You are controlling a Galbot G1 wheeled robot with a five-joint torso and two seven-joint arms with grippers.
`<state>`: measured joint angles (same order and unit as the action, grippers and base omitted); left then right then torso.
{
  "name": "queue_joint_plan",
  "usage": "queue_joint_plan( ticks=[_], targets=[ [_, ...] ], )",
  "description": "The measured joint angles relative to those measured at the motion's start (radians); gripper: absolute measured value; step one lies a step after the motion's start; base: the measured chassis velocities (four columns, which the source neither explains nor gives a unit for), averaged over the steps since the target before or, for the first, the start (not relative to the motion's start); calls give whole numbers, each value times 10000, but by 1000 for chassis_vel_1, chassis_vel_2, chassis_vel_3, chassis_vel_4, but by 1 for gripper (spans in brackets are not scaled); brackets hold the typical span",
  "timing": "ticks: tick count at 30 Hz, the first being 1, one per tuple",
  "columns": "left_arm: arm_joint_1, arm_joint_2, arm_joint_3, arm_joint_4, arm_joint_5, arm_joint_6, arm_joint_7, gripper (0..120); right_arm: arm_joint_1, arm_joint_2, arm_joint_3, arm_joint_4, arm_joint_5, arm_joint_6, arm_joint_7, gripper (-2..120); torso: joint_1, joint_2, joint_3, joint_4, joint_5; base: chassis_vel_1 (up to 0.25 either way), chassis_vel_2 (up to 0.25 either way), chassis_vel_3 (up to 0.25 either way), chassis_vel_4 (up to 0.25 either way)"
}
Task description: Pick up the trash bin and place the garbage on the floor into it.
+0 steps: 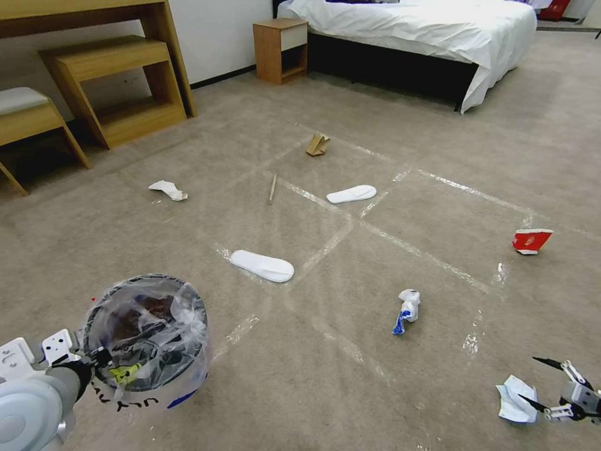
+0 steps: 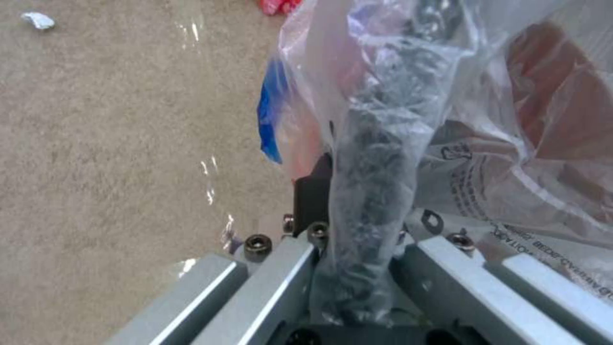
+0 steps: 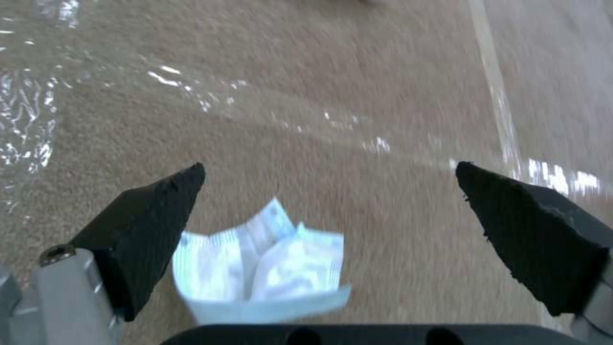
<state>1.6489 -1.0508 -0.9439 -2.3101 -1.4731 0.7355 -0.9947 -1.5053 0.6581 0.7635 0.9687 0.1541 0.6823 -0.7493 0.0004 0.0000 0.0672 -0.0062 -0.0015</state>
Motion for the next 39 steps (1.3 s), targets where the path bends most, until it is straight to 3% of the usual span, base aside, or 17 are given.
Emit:
queue_joint_plan(
  ticks=[7,14,21,23,27,39],
  targets=[
    [-18,7,57,87,51,0,30,0,-160,71,-116,-262,1057,-629,491,100,0,1,0,2,-2,0,0,0,0],
    [-19,86,69,174,72,0,60,0,-113,224,-72,-465,855,-583,425,100,0,0,0,-1,0,0,0,0,0],
    [140,63,-15,23,65,0,44,0,-32,147,8,-760,-126,-343,447,100,0,0,0,0,5,0,0,0,0],
    [183,-68,-9,11,134,0,69,0,75,43,41,-961,-615,-226,372,100,0,0,0,0,-6,0,0,0,0],
    [221,-216,83,-29,293,0,127,0,235,17,39,-994,-1154,-180,352,100,0,0,0,1,7,0,0,0,0],
    [128,-189,269,9,428,-15,161,0,323,-36,-55,-1447,-3402,-845,2119,100,0,0,1,-3,0,0,0,0,0]
  ],
)
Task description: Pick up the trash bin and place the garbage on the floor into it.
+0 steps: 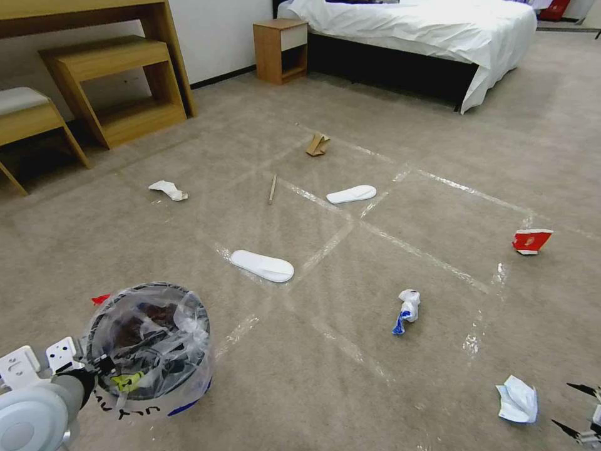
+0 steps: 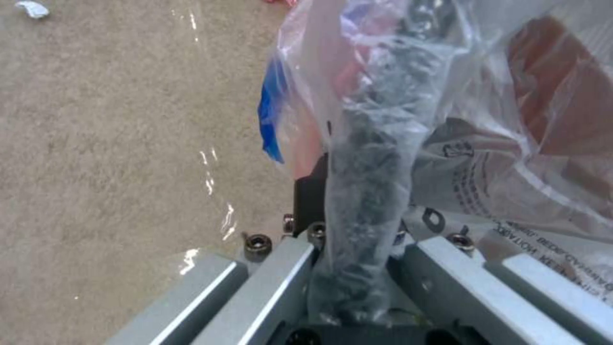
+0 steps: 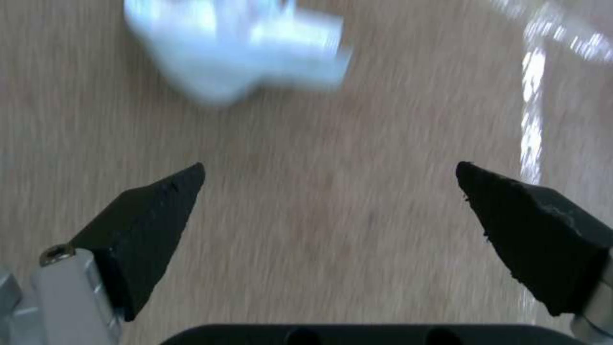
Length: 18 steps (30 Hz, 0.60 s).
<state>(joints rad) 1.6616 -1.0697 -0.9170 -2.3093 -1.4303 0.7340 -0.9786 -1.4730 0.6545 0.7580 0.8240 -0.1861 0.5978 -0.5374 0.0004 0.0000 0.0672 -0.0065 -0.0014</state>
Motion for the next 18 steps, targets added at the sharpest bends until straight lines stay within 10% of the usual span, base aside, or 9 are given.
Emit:
queue_joint_plan(
  ticks=[18],
  targets=[
    [-162,-25,489,254,449,-55,118,0,341,1045,-528,-309,-304,-118,676,100,0,0,0,3,3,0,0,0,0]
  ],
)
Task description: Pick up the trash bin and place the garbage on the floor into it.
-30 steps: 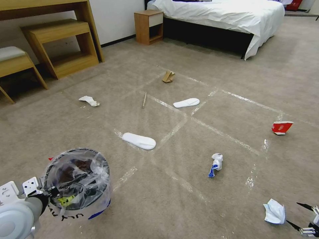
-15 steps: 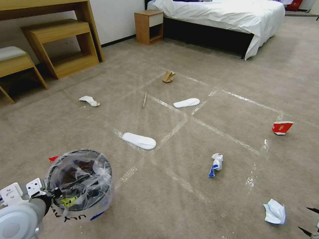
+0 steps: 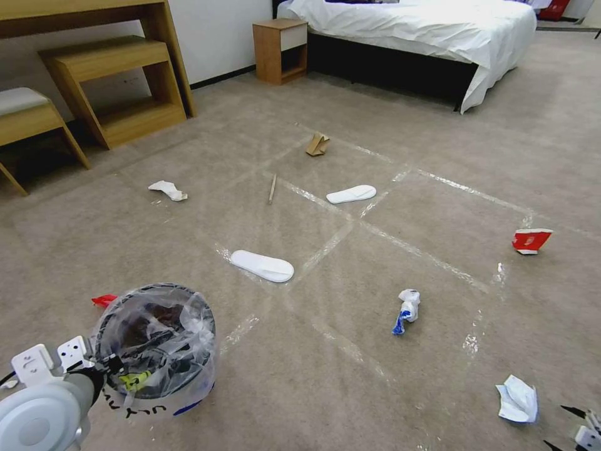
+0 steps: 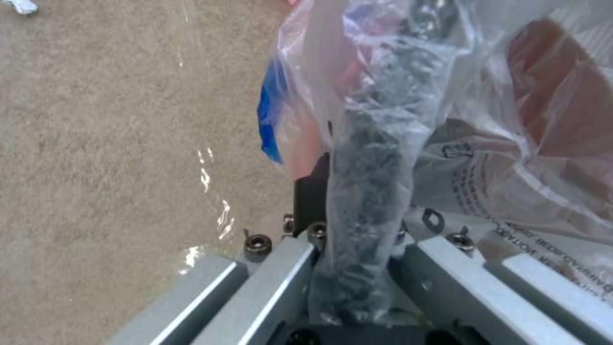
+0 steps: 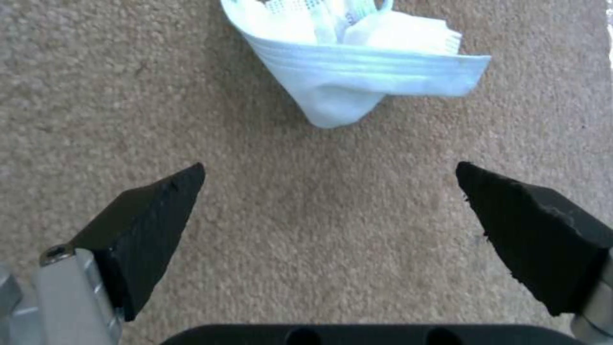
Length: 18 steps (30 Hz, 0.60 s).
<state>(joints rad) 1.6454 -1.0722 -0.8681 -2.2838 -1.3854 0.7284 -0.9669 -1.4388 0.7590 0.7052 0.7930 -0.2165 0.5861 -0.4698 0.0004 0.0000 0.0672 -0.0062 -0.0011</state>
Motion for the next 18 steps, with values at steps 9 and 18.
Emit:
queue_joint_plan(
  ticks=[9,18],
  targets=[
    [-125,60,152,133,80,-8,63,0,7,-227,1,248,836,-161,15,100,0,0,0,2,-9,0,0,0,0],
    [-183,140,169,128,38,-27,17,0,245,-169,-114,-49,1162,-206,-12,100,0,0,0,-1,2,0,0,0,0]
  ],
)
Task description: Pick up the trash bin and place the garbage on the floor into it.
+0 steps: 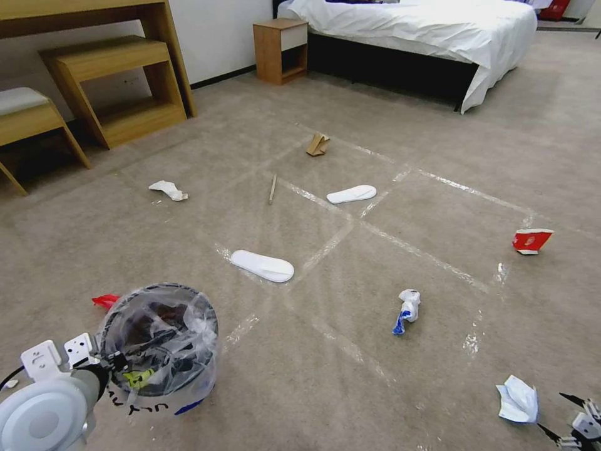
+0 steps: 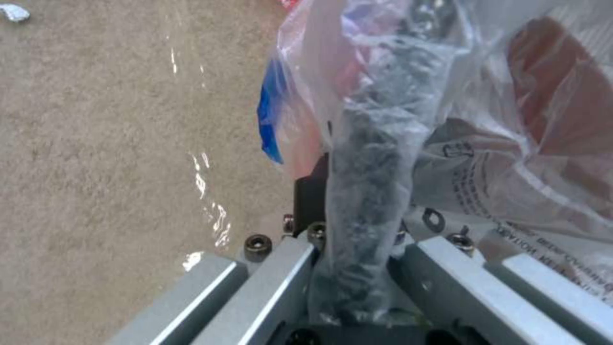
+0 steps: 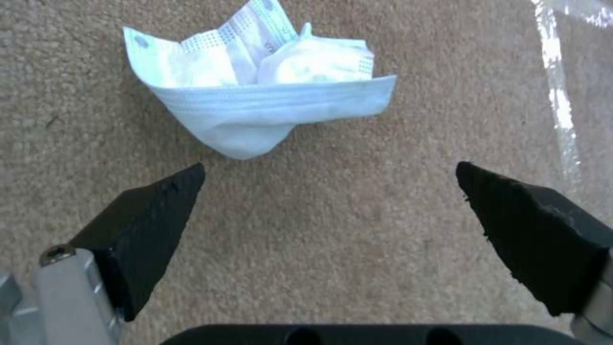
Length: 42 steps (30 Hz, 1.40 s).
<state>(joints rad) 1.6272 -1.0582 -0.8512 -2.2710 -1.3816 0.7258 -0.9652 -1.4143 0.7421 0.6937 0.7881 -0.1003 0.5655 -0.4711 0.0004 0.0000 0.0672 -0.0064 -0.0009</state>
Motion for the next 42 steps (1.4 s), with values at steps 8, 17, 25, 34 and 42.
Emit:
queue_joint_plan(
  ticks=[8,17,25,34,42],
  targets=[
    [8,-32,-6,7,35,0,3,0,361,14,-341,-12,413,-18,-42,100,0,0,1,1,-5,0,0,0,0],
    [-14,-15,-42,72,23,0,1,0,880,2,-965,-75,475,-69,-39,100,0,0,0,2,-6,0,0,0,0],
    [-97,13,-33,115,0,-8,-15,0,1184,111,-1358,-130,550,-72,-64,100,0,0,0,1,-6,0,0,0,0],
    [-144,13,5,216,3,-41,-31,0,1630,350,-1935,-290,480,-41,-46,100,0,0,0,2,-6,0,0,0,0],
    [-142,18,-17,223,12,-63,-31,0,1940,595,-2222,-562,415,31,-44,100,0,0,1,2,-6,0,0,0,0]
  ],
)
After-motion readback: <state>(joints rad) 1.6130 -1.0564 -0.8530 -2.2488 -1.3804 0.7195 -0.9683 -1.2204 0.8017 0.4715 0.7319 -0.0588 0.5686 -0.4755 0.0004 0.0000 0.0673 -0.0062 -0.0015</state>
